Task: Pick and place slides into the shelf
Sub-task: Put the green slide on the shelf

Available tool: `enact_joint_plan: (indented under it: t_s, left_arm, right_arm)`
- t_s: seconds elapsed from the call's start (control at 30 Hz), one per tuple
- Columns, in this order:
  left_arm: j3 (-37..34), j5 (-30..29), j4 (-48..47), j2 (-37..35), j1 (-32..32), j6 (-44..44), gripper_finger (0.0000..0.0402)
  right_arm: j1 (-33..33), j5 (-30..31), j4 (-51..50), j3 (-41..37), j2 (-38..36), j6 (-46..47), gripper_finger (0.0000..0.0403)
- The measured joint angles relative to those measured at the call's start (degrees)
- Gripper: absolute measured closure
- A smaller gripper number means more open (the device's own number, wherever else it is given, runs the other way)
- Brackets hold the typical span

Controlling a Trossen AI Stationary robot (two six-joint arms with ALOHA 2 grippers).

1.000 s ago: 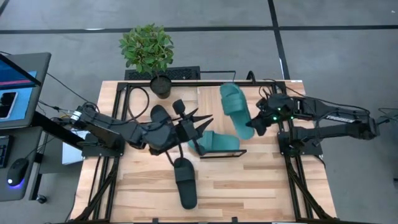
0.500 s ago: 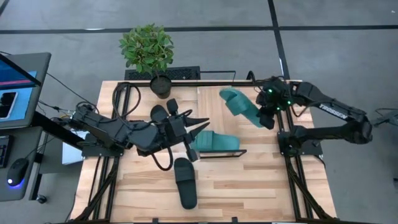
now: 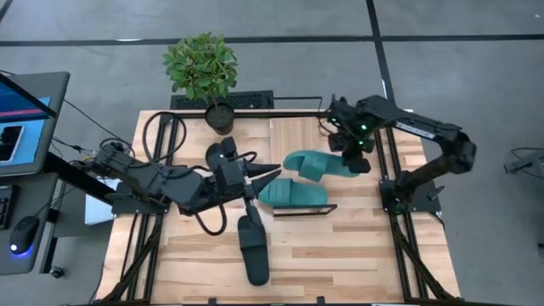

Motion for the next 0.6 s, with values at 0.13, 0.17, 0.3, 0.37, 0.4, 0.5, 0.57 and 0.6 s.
enact_joint_plan:
  t_s: [0.13, 0.17, 0.3, 0.37, 0.4, 0.5, 0.57, 0.6]
  left_arm:
    - [0.0, 0.0, -0.2, -0.8, -0.8, -0.4, 0.0366]
    - [0.0, 0.0, -0.1, -1.0, -0.9, -0.4, 0.0366]
    - [0.0, -0.1, -0.2, -1.3, -1.4, -0.7, 0.0366]
    - [0.0, -0.1, -0.3, -1.3, -1.5, -0.7, 0.0366]
    - [0.0, -0.1, -0.3, -1.3, -1.7, -0.8, 0.0366]
    - [0.0, -0.1, -0.3, -1.3, -2.2, -0.4, 0.0366]
    - [0.0, -0.1, -0.3, -1.3, -2.4, -0.2, 0.0366]
    - [0.0, -0.1, -0.3, -1.3, -2.4, -0.4, 0.0366]
  right_arm:
    - [-1.4, -3.4, -2.6, 4.1, 5.0, -4.8, 0.0349]
    - [-1.9, -3.8, -2.9, 5.1, 6.2, -5.6, 0.0349]
    - [-4.0, -6.4, -2.8, 8.4, 10.1, -6.9, 0.0349]
    - [-4.9, -8.5, -2.9, 9.9, 11.7, -7.7, 0.0350]
    - [-5.3, -9.3, -2.7, 10.3, 12.4, -8.0, 0.0351]
    - [-6.3, -10.4, -2.8, 11.6, 14.8, -8.7, 0.0351]
    - [-6.6, -11.6, -2.7, 12.1, 16.5, -8.9, 0.0351]
    - [-6.8, -11.8, -2.8, 12.2, 17.2, -9.1, 0.0351]
